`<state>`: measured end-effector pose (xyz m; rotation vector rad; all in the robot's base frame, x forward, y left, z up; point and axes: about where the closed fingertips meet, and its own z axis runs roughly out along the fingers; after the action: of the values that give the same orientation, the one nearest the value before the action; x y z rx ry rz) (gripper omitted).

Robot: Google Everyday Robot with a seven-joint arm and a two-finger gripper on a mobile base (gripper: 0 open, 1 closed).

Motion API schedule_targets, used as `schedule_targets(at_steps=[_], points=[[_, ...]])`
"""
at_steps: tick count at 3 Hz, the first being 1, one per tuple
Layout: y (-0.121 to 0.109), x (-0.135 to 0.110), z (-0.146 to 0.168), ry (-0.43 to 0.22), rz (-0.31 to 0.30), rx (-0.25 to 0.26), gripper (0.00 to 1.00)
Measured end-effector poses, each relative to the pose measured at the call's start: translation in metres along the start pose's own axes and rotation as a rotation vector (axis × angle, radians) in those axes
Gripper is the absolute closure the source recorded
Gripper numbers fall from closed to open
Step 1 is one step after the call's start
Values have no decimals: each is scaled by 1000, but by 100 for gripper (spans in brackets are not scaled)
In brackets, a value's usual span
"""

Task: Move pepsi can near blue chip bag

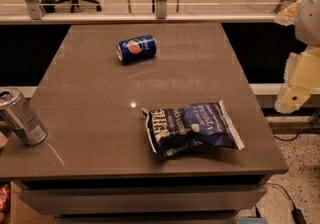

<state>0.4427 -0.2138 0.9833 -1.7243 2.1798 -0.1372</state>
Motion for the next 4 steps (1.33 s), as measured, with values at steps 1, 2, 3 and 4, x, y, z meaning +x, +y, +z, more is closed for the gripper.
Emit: schedule_targets(at_steps=[1,2,3,4], points=[[-12,-15,-3,-25,-70,45,0],[-21,-35,-2,-53,-159,55,0],[-28,-61,5,-98,-268,29,0],[-37,-90,13,-139,-358,6,0]])
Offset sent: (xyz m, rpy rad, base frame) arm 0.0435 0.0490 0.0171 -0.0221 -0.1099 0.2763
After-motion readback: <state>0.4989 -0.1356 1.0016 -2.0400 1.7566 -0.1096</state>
